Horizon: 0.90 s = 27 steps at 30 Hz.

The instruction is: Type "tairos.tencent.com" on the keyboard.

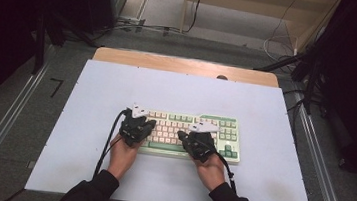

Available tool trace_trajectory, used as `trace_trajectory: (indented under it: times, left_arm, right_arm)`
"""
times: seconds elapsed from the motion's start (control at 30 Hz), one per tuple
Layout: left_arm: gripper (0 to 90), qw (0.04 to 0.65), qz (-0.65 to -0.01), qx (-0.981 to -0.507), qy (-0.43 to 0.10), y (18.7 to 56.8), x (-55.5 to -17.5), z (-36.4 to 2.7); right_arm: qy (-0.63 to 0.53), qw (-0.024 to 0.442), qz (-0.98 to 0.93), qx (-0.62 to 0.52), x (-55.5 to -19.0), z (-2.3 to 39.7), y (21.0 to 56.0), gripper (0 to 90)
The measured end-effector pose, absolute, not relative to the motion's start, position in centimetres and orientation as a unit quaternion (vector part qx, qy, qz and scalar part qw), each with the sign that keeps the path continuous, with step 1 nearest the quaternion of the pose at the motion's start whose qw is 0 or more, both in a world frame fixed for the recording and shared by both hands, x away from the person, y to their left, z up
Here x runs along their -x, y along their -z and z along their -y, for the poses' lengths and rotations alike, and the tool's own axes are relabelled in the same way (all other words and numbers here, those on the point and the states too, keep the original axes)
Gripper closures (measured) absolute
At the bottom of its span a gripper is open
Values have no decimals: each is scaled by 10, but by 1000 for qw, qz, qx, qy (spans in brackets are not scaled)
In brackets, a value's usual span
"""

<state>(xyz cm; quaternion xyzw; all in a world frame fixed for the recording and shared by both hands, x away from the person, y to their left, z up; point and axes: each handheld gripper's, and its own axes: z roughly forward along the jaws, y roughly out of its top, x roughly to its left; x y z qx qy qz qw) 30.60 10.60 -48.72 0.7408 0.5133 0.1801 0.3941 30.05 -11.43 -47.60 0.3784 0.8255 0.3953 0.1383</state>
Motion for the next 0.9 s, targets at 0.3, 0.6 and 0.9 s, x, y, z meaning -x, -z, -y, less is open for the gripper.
trace_trajectory:
  times: [0.3,0.6,0.9]
  left_arm:
    - [900,390,-506,-749,-175,486,-305,-105]
    - [900,408,-504,-739,-182,480,-301,-108]
    - [900,412,-502,-739,-180,479,-300,-108]
  right_arm:
    - [-393,137,-827,-377,-300,113,477,873]
    - [-389,135,-832,-372,-300,110,480,873]
    - [-386,133,-837,-364,-298,105,482,873]
